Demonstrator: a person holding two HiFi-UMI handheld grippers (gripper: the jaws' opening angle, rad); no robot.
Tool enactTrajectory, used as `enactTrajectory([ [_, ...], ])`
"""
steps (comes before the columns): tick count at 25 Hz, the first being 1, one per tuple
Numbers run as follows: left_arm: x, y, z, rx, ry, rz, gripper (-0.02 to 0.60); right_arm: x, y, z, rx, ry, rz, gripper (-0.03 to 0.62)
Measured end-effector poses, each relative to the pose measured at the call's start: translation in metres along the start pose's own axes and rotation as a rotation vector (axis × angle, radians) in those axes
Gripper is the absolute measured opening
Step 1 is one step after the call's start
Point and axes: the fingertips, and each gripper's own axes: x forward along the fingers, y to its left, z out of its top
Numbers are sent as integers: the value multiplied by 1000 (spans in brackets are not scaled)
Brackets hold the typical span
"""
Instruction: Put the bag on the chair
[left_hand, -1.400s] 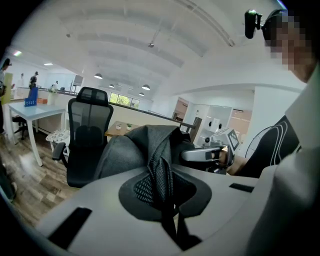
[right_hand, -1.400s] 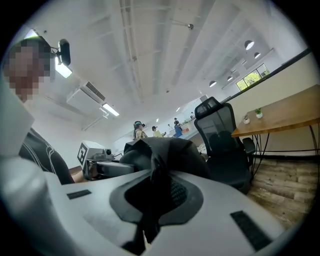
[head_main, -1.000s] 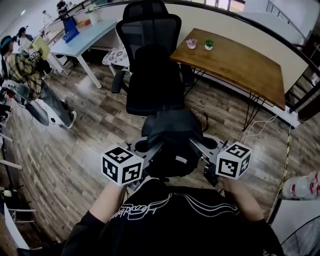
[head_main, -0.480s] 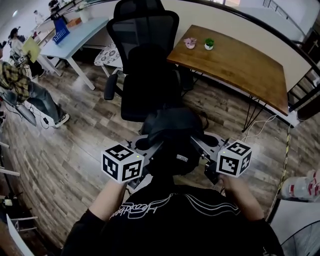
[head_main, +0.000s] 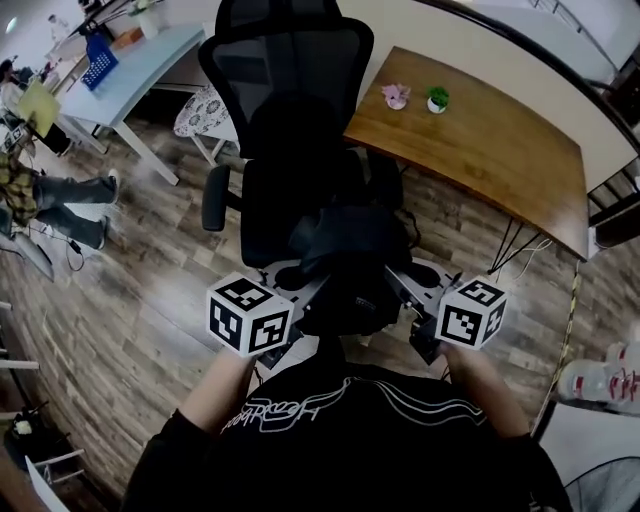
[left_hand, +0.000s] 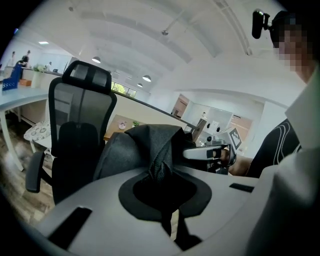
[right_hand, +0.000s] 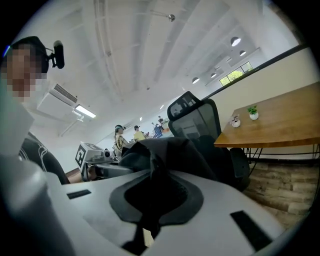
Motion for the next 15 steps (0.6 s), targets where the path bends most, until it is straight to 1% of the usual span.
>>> enactTrajectory([
  [3,2,34,16,-4,-3,-5,34,32,-11,17,-1,19,-6,8],
  [8,2,84,46,10,-19,-5,34,81,-23,50,-44,34,-7,8],
  [15,6,135,80,48,-6,40,34,128,-45,82,-56,43,-7,8],
])
